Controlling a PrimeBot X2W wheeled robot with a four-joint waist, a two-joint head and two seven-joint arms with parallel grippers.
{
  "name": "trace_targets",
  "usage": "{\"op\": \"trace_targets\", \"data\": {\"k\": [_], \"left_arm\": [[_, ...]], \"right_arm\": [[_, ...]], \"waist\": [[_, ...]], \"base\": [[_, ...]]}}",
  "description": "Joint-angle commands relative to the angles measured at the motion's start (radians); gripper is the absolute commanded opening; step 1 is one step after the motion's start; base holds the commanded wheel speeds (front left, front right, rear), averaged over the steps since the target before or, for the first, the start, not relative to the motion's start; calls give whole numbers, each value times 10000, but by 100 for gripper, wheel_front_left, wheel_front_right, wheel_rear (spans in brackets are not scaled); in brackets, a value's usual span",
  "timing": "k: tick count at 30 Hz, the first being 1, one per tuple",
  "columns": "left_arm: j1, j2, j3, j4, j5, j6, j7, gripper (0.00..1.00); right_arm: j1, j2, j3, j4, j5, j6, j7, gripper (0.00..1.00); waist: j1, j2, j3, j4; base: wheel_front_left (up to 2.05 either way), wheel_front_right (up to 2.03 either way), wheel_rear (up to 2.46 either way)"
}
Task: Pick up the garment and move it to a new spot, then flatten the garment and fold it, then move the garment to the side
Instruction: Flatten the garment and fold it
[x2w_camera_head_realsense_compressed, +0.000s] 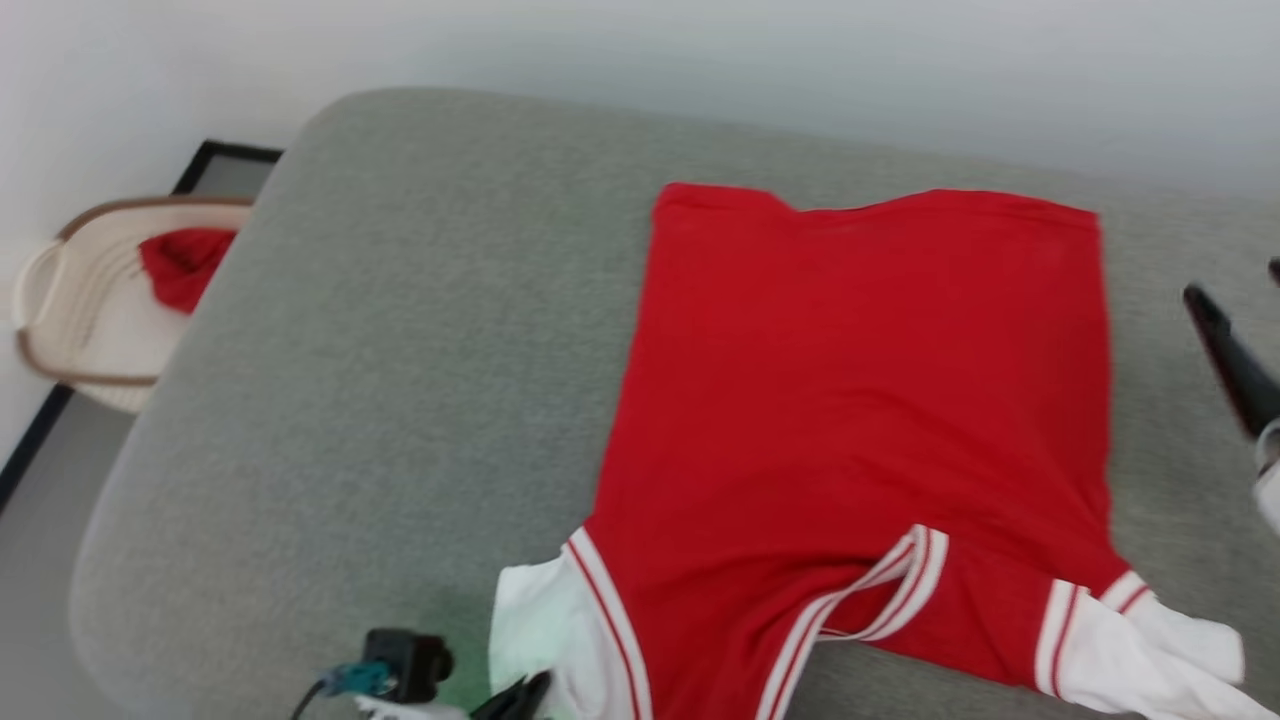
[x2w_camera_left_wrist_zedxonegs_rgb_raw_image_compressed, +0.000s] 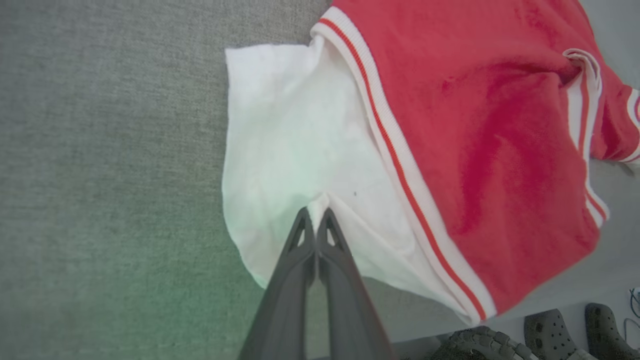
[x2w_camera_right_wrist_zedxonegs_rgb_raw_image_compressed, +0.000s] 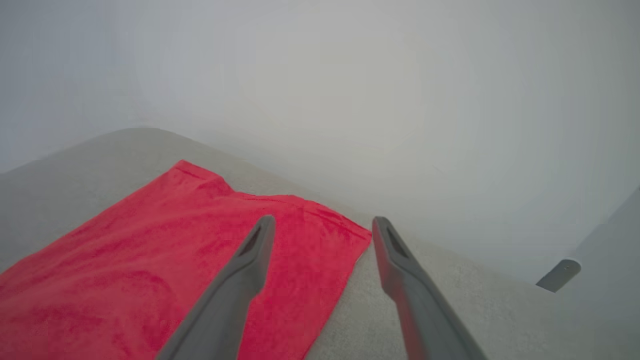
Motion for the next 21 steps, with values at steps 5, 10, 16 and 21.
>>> {"op": "trace_targets", "data": {"k": [5, 10, 16, 21], "left_arm": [[-580, -630, -169, 258, 391, -336, 91, 0], [-997, -1252, -214, 621, 683, -654, 13, 0], [-1466, -2043, -119, 1193, 1015, -1102, -112, 0], [-1740, -2637, -29, 1701, 1359, -1454, -170, 0]], "right_arm": [[-1614, -549, 433, 1443, 412, -10, 614, 100], [-2837, -967, 887, 2814, 700, -10, 1209, 100], [-3971, -1198, 1278, 4262, 935, -10, 2038, 100], [-4719, -1139, 1411, 5406, 1101, -10, 2770, 100]], "waist": [[0, 0, 765, 1149], [0, 0, 1393, 1753], [0, 0, 2120, 2323], [0, 0, 2554, 2686]], "base": [[0, 0, 0], [0, 0, 0], [0, 0, 0], [0, 0, 0]]}}
